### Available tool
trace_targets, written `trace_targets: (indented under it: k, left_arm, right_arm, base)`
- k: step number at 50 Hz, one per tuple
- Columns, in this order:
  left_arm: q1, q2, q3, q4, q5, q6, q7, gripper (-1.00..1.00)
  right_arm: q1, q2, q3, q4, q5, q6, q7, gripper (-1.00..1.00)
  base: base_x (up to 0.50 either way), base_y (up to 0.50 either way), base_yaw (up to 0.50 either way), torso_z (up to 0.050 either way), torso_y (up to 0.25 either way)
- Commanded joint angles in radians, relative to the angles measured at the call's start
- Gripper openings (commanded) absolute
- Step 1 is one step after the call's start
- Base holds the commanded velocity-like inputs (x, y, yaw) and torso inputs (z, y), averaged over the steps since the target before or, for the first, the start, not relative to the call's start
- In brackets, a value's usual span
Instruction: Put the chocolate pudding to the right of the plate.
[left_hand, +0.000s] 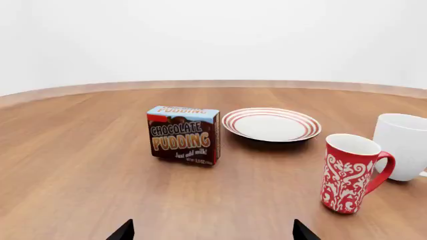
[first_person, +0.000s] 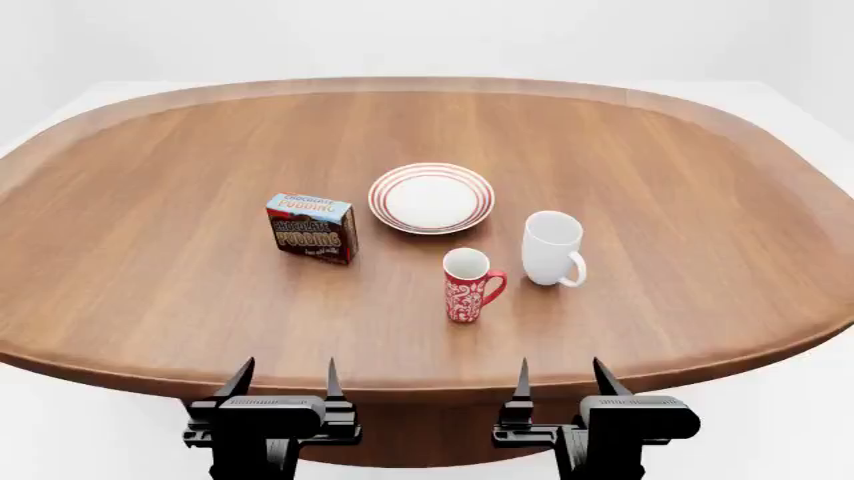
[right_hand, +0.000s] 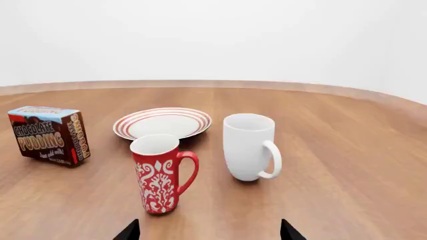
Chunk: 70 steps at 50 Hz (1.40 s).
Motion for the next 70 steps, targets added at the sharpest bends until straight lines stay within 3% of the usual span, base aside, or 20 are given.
trace_targets:
  k: [1, 7, 9, 10, 25, 35, 39, 44, 47, 50, 59, 70]
  left_arm:
    - [-0.006, -0.018, 0.015, -0.027, -0.033, 0.018, -0.002, 1.00]
    - [-0.005, -0.039, 0.041, -0.040, -0.058, 0.033, -0.010, 1.00]
    - [-0.004, -0.044, 0.048, -0.042, -0.055, 0.040, -0.017, 1.00]
    - [-0.006, -0.046, 0.050, -0.046, -0.062, 0.036, -0.017, 1.00]
    - [-0.010, -0.069, 0.075, -0.069, -0.072, 0.056, -0.055, 1.00]
    - [-0.010, -0.081, 0.090, -0.058, -0.088, 0.046, -0.066, 1.00]
    - [-0.021, -0.091, 0.092, 0.003, -0.122, -0.041, -0.057, 1.00]
    - [-0.108, -0.126, 0.091, 0.228, -0.179, -0.367, -0.072, 1.00]
    - [-0.226, -0.154, 0.064, 0.396, -0.239, -0.605, -0.089, 1.00]
    - [-0.307, -0.166, 0.045, 0.459, -0.276, -0.733, -0.101, 1.00]
    - [-0.382, -0.182, 0.049, 0.496, -0.286, -0.797, -0.115, 1.00]
    - [-0.380, -0.186, 0.043, 0.506, -0.297, -0.792, -0.122, 1.00]
  right_arm:
    - [0.009, 0.012, -0.008, 0.016, 0.051, 0.020, 0.011, 1.00]
    - [0.016, 0.034, -0.023, 0.029, 0.075, 0.018, 0.045, 1.00]
    - [0.021, 0.046, -0.052, 0.059, -0.009, -0.002, 0.099, 1.00]
    - [0.019, 0.040, -0.036, 0.059, 0.059, -0.004, 0.067, 1.00]
    - [0.013, 0.068, -0.083, 0.057, 0.070, -0.031, 0.084, 1.00]
    - [0.020, 0.080, -0.094, 0.056, 0.098, 0.002, 0.091, 1.00]
    - [0.030, 0.092, -0.100, -0.015, 0.106, 0.090, 0.100, 1.00]
    - [0.078, 0.140, -0.100, -0.229, 0.164, 0.308, 0.074, 1.00]
    - [0.168, 0.177, -0.069, -0.440, 0.215, 0.576, 0.101, 1.00]
    - [0.229, 0.198, -0.051, -0.548, 0.256, 0.691, 0.100, 1.00]
    - [0.340, 0.229, -0.034, -0.631, 0.277, 0.839, 0.123, 1.00]
    - [0.335, 0.238, -0.050, -0.620, 0.279, 0.817, 0.117, 1.00]
  base:
    - [0.00, 0.00, 0.00, 0.000, 0.000]
    - [0.00, 0.00, 0.00, 0.000, 0.000]
    - [0.00, 0.00, 0.00, 0.000, 0.000]
    - [0.00, 0.29, 0.00, 0.000, 0.000]
    - [0.00, 0.50, 0.00, 0.000, 0.000]
    - [0.00, 0.00, 0.00, 0.000, 0.000]
    - [0.00, 0.00, 0.00, 0.000, 0.000]
    - [0.00, 0.00, 0.00, 0.000, 0.000]
    - [0.00, 0.00, 0.00, 0.000, 0.000]
    - [0.00, 0.00, 0.00, 0.000, 0.000]
    - [0.00, 0.00, 0.00, 0.000, 0.000]
    - [0.13, 0.00, 0.00, 0.000, 0.000]
